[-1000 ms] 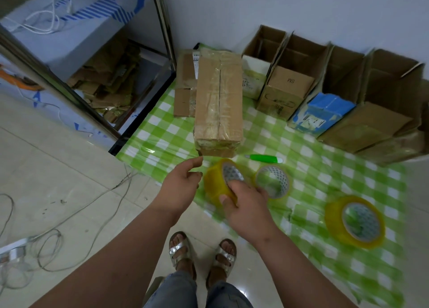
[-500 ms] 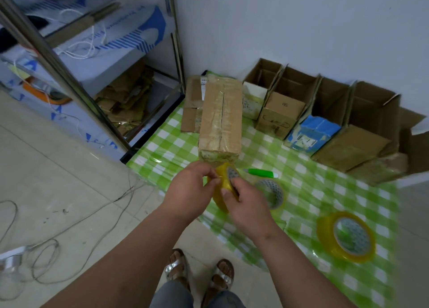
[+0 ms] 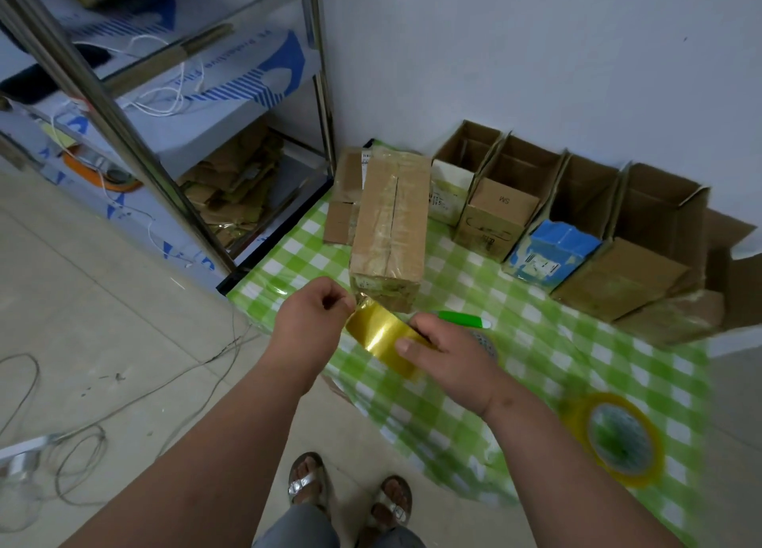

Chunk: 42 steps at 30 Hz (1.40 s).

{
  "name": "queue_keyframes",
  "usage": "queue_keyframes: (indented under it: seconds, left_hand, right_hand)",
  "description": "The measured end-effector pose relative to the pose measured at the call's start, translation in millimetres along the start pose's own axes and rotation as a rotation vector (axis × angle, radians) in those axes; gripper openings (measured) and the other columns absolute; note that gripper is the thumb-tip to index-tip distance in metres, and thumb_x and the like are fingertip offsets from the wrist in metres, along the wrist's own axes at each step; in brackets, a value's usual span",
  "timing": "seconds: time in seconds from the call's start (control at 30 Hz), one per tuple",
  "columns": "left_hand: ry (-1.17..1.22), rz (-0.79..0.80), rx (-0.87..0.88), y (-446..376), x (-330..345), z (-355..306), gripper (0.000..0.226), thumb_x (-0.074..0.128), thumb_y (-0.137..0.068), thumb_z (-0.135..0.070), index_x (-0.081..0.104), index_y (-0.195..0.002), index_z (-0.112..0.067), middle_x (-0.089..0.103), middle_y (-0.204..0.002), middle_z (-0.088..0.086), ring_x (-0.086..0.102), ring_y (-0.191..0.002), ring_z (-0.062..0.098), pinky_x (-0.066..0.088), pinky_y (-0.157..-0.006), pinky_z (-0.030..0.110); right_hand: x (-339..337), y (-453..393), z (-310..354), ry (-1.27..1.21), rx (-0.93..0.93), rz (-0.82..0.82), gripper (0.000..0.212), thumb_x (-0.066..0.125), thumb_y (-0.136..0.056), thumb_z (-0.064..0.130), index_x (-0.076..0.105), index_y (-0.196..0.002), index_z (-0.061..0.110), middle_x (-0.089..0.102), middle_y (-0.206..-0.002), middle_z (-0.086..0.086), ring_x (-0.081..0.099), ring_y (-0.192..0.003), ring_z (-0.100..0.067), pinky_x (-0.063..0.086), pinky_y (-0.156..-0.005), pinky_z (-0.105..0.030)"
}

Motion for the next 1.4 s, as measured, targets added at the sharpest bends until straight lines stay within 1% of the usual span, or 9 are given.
queue_keyframes:
  seconds: [0.13,0.23,0.37,0.57,0.77,0.87,1.07,1.17,1.4]
  left_hand:
    - [0.127,-0.008,-0.062,-1,4,-6,0.017,0.062,-0.092,-0.015,0.066,-0.076,-0.020,0.070,-0.076,-0.003,0.069,-0.086,0.026,0.058,-0.082,0.048]
    - [0.177,-0.026,-0.072,-3,6,-9,0.015,0.060,-0.094,-0.014,0.065,-0.080,-0.016,0.070,-0.077,-0.001,0.070,-0.083,0.021,0.059,-0.082,0.045]
    - [0.195,-0.019,-0.087,-7,10,-9,0.013,0.059,-0.095,-0.014,0.063,-0.084,-0.010,0.069,-0.080,0.003,0.068,-0.079,0.017,0.059,-0.081,0.043]
    - [0.282,-0.012,-0.132,-16,20,-14,0.017,0.059,-0.096,-0.013,0.062,-0.080,-0.009,0.066,-0.077,0.005,0.065,-0.077,0.017,0.060,-0.075,0.038]
    - [0.383,-0.068,-0.235,-35,-3,-2,0.015,0.060,-0.096,-0.011,0.062,-0.081,-0.010,0.065,-0.076,0.005,0.065,-0.072,0.015,0.060,-0.070,0.038]
    - [0.350,-0.046,-0.229,-46,-12,2,0.014,0.062,-0.095,-0.011,0.062,-0.080,-0.010,0.066,-0.077,0.006,0.065,-0.068,0.013,0.060,-0.067,0.036]
    - [0.352,-0.035,-0.250,-62,-5,-5,0.012,0.062,-0.094,-0.009,0.062,-0.082,-0.009,0.065,-0.073,0.004,0.064,-0.068,0.013,0.061,-0.067,0.036]
    - [0.373,-0.028,-0.267,-69,-1,-8,0.011,0.062,-0.094,-0.008,0.062,-0.083,-0.007,0.064,-0.069,0.003,0.062,-0.066,0.014,0.062,-0.067,0.037]
    - [0.328,-0.016,-0.301,-85,0,-4,0.010,0.060,-0.095,-0.008,0.061,-0.085,-0.007,0.063,-0.080,0.010,0.063,-0.073,0.019,0.061,-0.071,0.041]
  right_hand:
    - [-19,-9,6,0.032,-0.045,0.001,0.019,0.061,-0.095,0.031,0.056,-0.076,0.031,0.057,-0.074,0.011,0.053,-0.069,-0.003,0.044,-0.067,-0.028]
    - [-34,-17,5,0.093,-0.070,-0.020,0.028,0.064,-0.093,0.034,0.052,-0.068,0.030,0.050,-0.061,0.015,0.047,-0.057,0.002,0.035,-0.054,-0.016]
    - [-55,-22,-5,0.120,-0.026,-0.070,0.037,0.067,-0.089,0.040,0.052,-0.066,0.015,0.039,-0.055,0.011,0.039,-0.048,0.000,0.031,-0.047,-0.015]
    - [-76,-29,-5,0.043,-0.029,-0.033,0.036,0.067,-0.090,0.037,0.052,-0.064,0.017,0.040,-0.053,0.014,0.038,-0.050,-0.001,0.030,-0.049,-0.016]
    - [-97,-35,-21,0.037,0.027,-0.056,0.040,0.065,-0.093,0.024,0.045,-0.060,0.013,0.033,-0.058,0.003,0.034,-0.054,-0.010,0.026,-0.054,-0.027]
    - [-104,-36,-32,0.094,0.061,-0.097,0.041,0.066,-0.091,0.030,0.046,-0.060,0.014,0.034,-0.056,0.003,0.035,-0.050,-0.009,0.027,-0.051,-0.027]
    - [-119,-49,-28,0.113,0.028,-0.158,0.055,0.063,-0.092,0.041,0.047,-0.071,-0.008,0.036,-0.061,-0.008,0.039,-0.055,-0.017,0.030,-0.058,-0.033]
    - [-124,-58,-26,0.180,0.013,-0.160,0.057,0.060,-0.094,0.043,0.054,-0.079,-0.012,0.040,-0.066,-0.025,0.041,-0.058,-0.029,0.031,-0.061,-0.034]
    - [-122,-78,-28,0.350,0.040,-0.124,0.046,0.053,-0.094,0.048,0.057,-0.070,0.008,0.046,-0.062,-0.005,0.048,-0.060,-0.021,0.034,-0.058,-0.035]
Point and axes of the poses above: each hand's wrist, its own y-axis away from the middle knuckle, its own x-axis out of the palm, z = x × y, the point moved 4 cm from there along -y, towards the middle knuckle
